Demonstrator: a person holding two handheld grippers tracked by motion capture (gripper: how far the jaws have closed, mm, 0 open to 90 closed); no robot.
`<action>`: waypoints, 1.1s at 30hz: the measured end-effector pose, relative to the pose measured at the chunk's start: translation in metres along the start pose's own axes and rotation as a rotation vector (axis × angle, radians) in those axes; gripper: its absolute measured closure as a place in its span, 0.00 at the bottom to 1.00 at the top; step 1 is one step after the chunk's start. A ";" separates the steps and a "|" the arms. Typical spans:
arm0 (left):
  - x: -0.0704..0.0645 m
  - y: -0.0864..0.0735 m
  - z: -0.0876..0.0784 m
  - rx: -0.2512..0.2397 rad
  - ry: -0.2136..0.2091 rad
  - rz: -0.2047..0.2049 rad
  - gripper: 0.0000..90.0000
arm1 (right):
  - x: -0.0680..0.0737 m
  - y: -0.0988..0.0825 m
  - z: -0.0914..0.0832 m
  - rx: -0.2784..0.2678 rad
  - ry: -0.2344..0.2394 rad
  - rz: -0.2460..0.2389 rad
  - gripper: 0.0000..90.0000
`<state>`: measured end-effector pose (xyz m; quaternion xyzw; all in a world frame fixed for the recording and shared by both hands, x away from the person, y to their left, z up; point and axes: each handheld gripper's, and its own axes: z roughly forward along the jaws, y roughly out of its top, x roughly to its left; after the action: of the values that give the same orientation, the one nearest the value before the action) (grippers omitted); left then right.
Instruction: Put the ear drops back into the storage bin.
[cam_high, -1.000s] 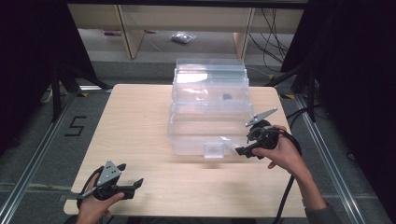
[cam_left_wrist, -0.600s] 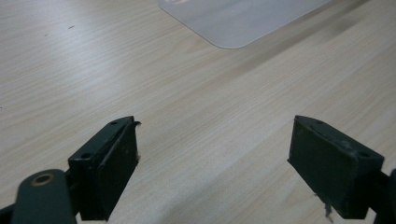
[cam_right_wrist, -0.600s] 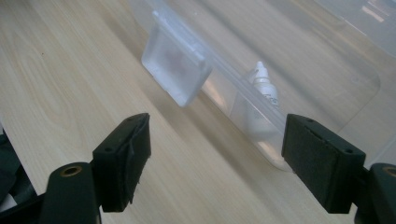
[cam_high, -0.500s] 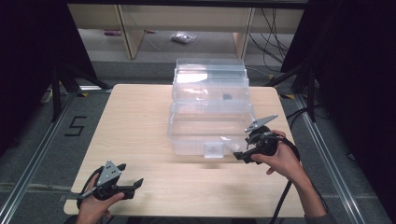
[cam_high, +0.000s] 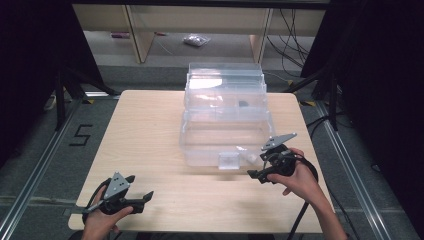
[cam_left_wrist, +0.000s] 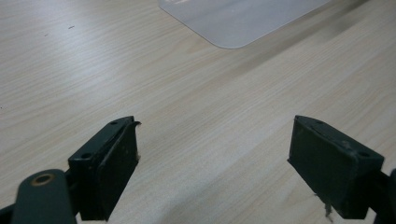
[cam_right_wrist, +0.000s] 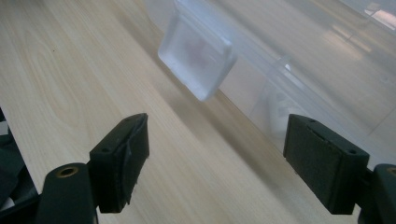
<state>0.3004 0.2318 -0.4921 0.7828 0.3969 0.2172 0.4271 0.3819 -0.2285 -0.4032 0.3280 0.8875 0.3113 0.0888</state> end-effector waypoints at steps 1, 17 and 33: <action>0.000 0.000 0.000 0.000 0.001 0.000 0.17 | 0.001 -0.001 0.000 0.002 0.002 0.014 0.26; 0.000 0.000 0.000 0.002 0.001 0.002 0.17 | -0.002 -0.037 0.019 -0.074 -0.005 0.062 0.25; -0.001 0.000 0.000 -0.007 -0.002 -0.004 0.17 | 0.003 -0.052 0.020 -0.110 -0.006 0.116 0.25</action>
<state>0.3003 0.2312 -0.4922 0.7807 0.3975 0.2169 0.4306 0.3591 -0.2472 -0.4507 0.3746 0.8481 0.3634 0.0910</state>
